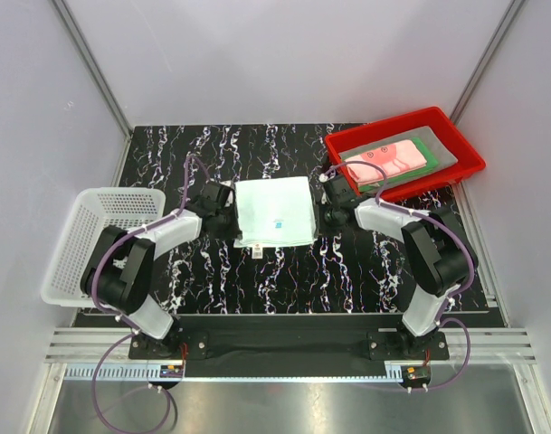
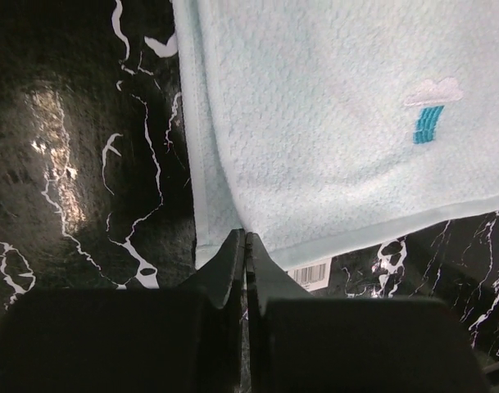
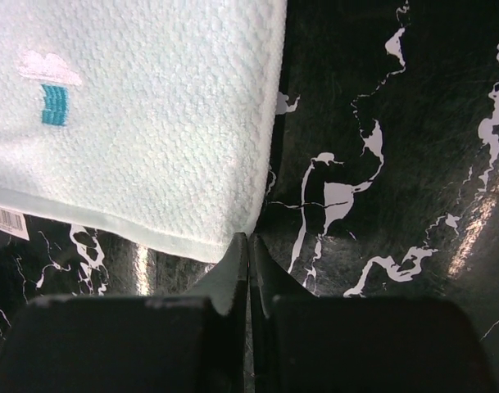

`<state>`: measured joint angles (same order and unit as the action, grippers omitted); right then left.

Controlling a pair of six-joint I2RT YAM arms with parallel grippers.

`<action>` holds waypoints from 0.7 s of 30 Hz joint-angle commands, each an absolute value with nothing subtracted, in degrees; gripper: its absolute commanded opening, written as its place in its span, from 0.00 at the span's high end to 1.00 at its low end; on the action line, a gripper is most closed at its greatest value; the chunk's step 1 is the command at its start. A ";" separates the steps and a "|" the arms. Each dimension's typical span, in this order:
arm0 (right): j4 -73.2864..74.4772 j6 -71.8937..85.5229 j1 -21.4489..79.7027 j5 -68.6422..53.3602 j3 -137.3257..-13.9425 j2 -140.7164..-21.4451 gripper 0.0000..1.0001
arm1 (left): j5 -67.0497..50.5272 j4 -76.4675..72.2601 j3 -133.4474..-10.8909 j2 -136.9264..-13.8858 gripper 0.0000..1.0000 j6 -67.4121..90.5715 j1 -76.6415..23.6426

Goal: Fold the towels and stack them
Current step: Fold the towel

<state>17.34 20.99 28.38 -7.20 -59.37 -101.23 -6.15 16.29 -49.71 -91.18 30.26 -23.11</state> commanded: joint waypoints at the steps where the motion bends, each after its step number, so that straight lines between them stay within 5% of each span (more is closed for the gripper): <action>1: 17.14 20.74 28.48 -8.88 -62.40 -100.28 1.00 | -4.04 18.72 -53.17 -88.24 0.98 29.71 -23.47; 21: 15.48 22.58 28.48 -14.06 -61.18 -95.36 1.00 | -1.32 18.20 -52.57 -83.32 1.00 27.68 -22.59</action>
<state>18.65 21.30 28.38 -11.11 -62.57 -98.78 -3.55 19.97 -52.58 -85.73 28.71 -23.09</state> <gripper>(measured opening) 0.010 0.009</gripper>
